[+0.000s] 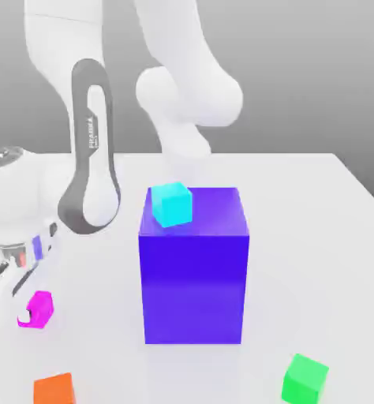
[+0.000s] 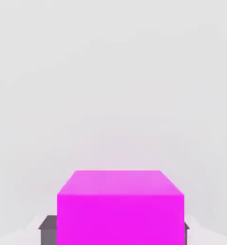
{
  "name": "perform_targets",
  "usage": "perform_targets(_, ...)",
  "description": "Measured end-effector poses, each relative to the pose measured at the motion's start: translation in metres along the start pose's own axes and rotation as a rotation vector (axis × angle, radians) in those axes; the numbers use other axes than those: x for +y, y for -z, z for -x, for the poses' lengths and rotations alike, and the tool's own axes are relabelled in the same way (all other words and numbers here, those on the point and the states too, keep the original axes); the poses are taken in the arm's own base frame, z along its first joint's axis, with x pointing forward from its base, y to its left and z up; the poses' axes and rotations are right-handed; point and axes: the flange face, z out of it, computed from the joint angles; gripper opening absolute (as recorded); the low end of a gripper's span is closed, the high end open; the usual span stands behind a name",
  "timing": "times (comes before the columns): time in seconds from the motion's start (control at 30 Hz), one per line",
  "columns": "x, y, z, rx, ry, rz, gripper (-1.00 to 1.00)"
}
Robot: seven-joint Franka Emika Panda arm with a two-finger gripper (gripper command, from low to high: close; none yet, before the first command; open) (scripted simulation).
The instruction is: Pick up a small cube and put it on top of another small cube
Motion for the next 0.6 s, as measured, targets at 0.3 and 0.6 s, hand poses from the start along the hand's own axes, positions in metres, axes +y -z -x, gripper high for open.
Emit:
perform_targets(0.3,-0.002,0.065,0.037,0.036,0.118,0.018,-1.00)
perform_targets(0.6,0.024,0.082,0.176,0.182,0.520,0.027,-1.00)
